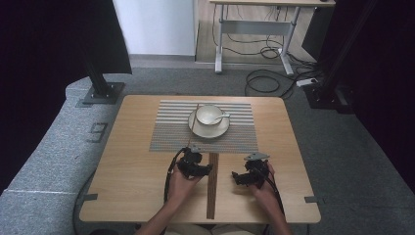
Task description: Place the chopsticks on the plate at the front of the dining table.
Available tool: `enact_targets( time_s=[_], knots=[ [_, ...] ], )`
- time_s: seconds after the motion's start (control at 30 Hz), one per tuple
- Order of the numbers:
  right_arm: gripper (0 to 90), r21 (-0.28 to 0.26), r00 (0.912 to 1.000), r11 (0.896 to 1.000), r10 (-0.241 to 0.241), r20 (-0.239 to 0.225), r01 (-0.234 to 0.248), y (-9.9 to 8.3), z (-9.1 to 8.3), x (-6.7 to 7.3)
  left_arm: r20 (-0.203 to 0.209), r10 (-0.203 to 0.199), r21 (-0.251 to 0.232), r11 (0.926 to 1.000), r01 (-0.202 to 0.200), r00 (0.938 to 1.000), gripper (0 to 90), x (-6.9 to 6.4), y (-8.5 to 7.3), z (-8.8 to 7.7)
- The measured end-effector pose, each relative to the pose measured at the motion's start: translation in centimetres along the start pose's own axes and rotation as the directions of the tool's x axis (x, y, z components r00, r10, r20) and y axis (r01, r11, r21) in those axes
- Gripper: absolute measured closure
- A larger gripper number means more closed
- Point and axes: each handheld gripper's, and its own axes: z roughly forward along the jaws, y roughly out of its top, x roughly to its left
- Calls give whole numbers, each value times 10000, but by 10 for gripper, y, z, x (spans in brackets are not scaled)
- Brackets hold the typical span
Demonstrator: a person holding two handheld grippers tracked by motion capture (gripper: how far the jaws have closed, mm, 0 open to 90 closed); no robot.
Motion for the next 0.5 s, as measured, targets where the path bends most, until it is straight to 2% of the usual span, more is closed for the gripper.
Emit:
enact_targets(
  time_s=[0.5],
  knots=[
    [0,-4,10000,10000,5,-7,-5,0,0,0,60,147,407,9991,-149,9999,447,-8,-19,12]
  ],
)
